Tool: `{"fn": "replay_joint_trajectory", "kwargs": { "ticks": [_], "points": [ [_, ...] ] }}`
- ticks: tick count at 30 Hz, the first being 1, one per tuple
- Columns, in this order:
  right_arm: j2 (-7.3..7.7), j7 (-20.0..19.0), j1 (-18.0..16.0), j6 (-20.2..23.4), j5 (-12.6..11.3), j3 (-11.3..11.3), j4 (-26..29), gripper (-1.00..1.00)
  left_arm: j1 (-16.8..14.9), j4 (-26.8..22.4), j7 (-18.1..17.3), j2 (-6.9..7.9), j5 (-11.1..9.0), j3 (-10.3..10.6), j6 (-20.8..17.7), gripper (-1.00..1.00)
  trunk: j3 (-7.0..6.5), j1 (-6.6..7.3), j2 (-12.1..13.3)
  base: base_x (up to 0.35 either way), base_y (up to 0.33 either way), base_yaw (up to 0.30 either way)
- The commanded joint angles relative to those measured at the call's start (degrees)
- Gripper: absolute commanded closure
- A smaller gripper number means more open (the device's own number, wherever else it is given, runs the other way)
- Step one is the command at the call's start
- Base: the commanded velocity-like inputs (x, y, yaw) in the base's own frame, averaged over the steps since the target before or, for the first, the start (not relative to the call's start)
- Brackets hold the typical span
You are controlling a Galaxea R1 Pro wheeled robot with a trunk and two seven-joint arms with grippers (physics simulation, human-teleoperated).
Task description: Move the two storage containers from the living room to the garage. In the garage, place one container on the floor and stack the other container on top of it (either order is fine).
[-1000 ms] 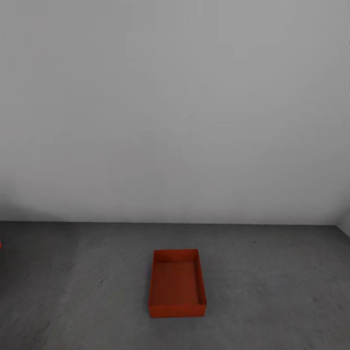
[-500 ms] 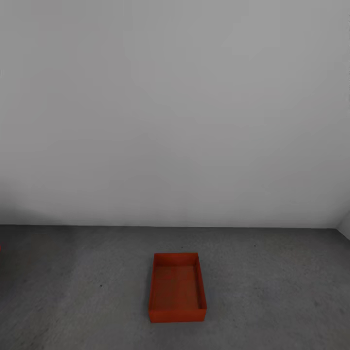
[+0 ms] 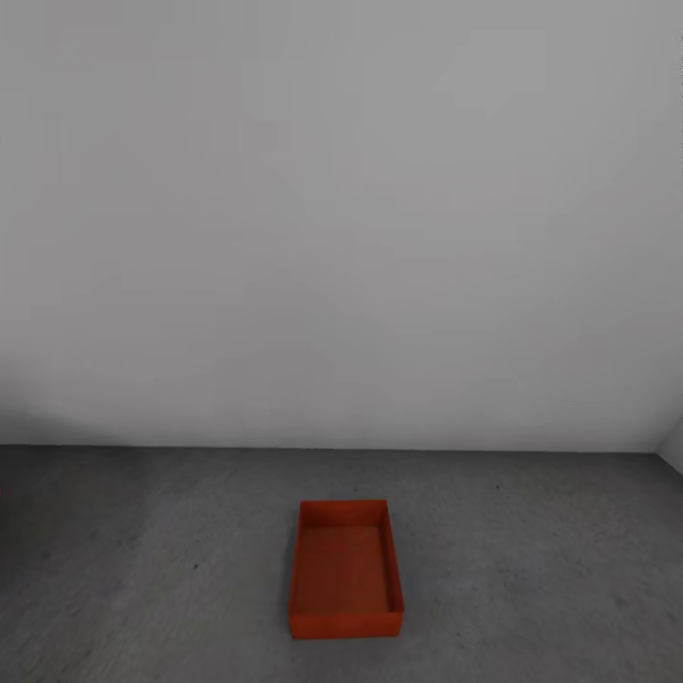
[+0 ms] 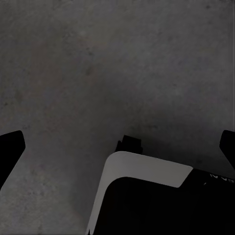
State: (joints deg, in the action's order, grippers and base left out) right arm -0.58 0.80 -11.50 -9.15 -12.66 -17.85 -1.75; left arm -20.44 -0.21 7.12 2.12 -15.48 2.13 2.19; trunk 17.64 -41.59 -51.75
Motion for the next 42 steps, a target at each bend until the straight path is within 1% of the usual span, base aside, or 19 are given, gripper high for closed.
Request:
{"fn": "replay_joint_trajectory", "kwargs": {
  "ticks": [1, 42],
  "points": [
    [-0.01, 0.08, -0.07, -0.34, -0.52, -0.50, -0.19, -1.00, -0.04, 0.04, 0.09, -0.01, -0.42, 0.24, 0.18, -1.00, -0.03, -0.01, -0.05, 0.000, 0.000, 0.000],
    [0.20, 0.10, -0.09, -0.25, -0.54, -0.45, -0.19, -1.00, -0.04, 0.04, 0.09, 0.01, -0.42, 0.24, 0.15, -1.00, -3.78, -0.01, -0.05, 0.000, 0.000, 0.000]
  ]
}}
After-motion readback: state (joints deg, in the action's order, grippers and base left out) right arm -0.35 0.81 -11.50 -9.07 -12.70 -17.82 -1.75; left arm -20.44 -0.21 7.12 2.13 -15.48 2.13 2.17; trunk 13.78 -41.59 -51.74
